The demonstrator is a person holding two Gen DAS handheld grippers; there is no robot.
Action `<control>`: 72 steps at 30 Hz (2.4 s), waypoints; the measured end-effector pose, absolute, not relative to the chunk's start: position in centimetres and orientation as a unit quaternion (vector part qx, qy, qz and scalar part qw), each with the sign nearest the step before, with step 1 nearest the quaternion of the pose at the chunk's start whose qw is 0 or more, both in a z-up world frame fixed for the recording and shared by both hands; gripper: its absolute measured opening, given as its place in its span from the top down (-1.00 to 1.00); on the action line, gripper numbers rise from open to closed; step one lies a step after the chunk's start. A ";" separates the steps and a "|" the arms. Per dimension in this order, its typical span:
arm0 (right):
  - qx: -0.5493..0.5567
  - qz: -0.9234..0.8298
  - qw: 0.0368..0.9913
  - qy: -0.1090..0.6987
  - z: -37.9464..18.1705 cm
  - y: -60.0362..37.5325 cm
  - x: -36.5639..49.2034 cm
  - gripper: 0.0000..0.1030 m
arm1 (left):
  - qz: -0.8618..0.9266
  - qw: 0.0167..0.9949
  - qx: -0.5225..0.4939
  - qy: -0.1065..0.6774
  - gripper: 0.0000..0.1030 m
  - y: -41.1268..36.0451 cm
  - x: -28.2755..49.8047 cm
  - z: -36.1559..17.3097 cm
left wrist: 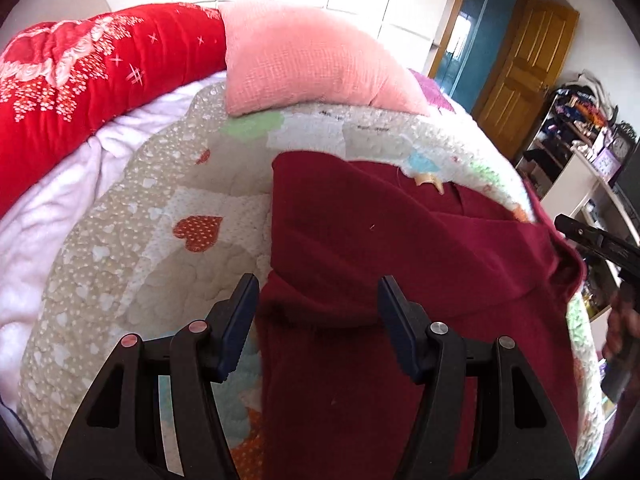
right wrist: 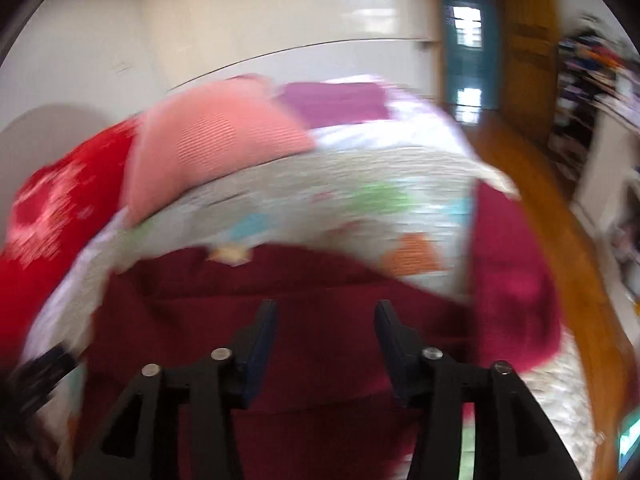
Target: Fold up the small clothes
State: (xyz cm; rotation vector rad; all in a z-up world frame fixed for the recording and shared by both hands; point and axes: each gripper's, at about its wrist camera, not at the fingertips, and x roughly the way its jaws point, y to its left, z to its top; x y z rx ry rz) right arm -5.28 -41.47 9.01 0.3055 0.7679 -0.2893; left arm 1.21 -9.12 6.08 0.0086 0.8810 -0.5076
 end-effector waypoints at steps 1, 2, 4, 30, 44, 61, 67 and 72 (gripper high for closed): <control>0.143 -0.117 0.905 0.383 8.7 -40.6 -4.5 0.05 | -0.241 0.872 0.008 0.427 -0.19 -9.5 1.5 5.6; 0.136 -0.095 0.904 0.393 8.2 -39.4 -3.4 0.05 | -0.234 0.870 0.011 0.434 -0.19 -9.9 1.7 5.0; 0.104 -0.074 0.910 0.395 7.2 -37.2 -0.8 0.05 | -0.215 0.868 0.018 0.446 -0.19 -10.2 2.1 3.9; 0.076 -0.071 0.904 0.415 4.2 -38.1 2.6 0.67 | -0.210 0.872 -0.012 0.443 -0.33 -9.3 2.5 1.3; 0.111 -0.183 0.886 0.412 4.6 -45.4 -7.5 0.25 | -0.184 0.886 -0.016 0.426 -0.35 -9.0 1.6 3.9; 0.093 -0.180 0.877 0.435 2.6 -44.3 -4.5 0.05 | -0.195 0.886 0.021 0.420 -0.35 -15.6 1.2 4.8; 0.100 -0.170 0.880 0.432 2.4 -44.5 -4.9 0.03 | -0.217 0.877 0.022 0.428 -0.35 -18.5 1.2 4.3; 0.155 -0.174 0.896 0.377 5.1 -47.3 -6.5 0.02 | -0.210 0.874 0.054 0.434 -0.35 -20.2 1.3 2.5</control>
